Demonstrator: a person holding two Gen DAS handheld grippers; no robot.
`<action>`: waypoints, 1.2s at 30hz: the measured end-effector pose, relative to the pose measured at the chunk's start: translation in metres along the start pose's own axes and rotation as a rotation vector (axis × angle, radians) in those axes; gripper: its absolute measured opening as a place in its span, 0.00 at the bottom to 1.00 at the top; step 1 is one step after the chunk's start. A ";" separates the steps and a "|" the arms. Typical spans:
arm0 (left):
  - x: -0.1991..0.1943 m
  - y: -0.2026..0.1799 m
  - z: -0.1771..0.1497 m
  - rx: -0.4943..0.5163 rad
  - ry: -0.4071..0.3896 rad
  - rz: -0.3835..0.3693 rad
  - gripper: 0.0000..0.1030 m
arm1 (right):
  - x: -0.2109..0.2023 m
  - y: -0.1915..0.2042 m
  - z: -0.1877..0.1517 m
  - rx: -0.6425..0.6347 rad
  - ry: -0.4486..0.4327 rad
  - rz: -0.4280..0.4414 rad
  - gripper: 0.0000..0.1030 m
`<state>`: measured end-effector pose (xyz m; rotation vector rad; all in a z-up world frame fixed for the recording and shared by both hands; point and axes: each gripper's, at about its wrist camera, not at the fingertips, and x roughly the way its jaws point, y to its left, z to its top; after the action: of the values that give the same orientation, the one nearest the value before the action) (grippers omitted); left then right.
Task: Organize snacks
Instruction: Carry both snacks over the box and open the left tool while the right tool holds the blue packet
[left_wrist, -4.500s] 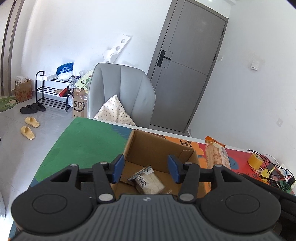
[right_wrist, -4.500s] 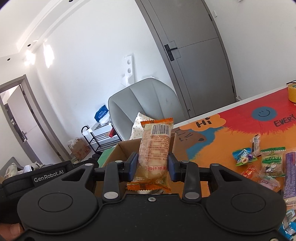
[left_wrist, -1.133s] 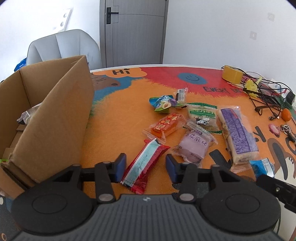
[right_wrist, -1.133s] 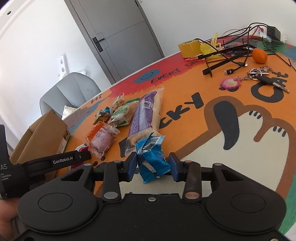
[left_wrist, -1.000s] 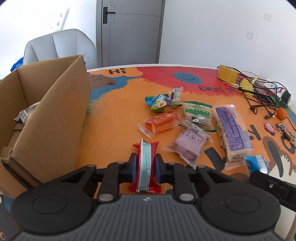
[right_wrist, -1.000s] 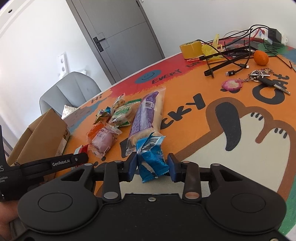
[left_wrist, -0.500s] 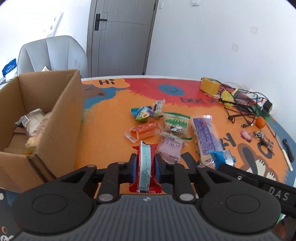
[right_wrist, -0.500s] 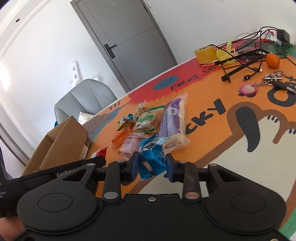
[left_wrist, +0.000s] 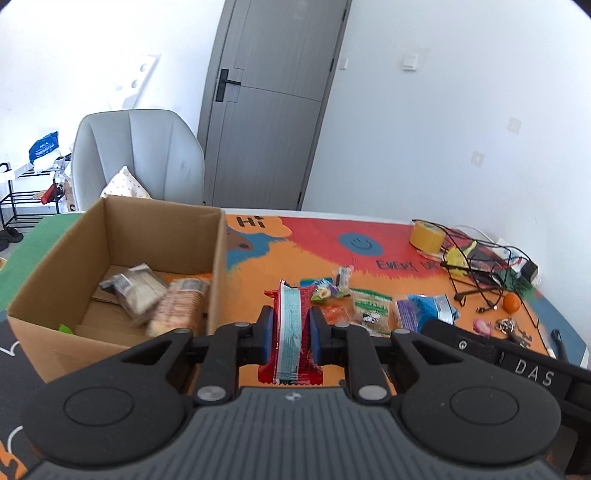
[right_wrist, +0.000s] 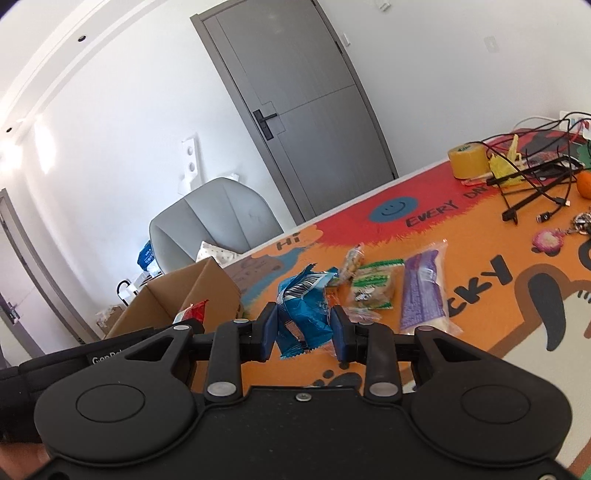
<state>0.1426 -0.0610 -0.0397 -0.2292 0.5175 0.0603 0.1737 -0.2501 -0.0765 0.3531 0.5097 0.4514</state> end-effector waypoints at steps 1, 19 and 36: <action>-0.002 0.003 0.002 -0.005 -0.005 0.004 0.18 | 0.001 0.004 0.002 -0.006 -0.003 0.008 0.31; -0.018 0.081 0.021 -0.138 -0.074 0.136 0.18 | 0.044 0.077 0.010 -0.089 0.027 0.138 0.31; -0.011 0.128 0.028 -0.233 -0.076 0.189 0.26 | 0.087 0.121 -0.001 -0.109 0.103 0.187 0.31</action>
<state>0.1322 0.0701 -0.0367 -0.4038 0.4550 0.3138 0.2022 -0.1052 -0.0587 0.2745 0.5517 0.6785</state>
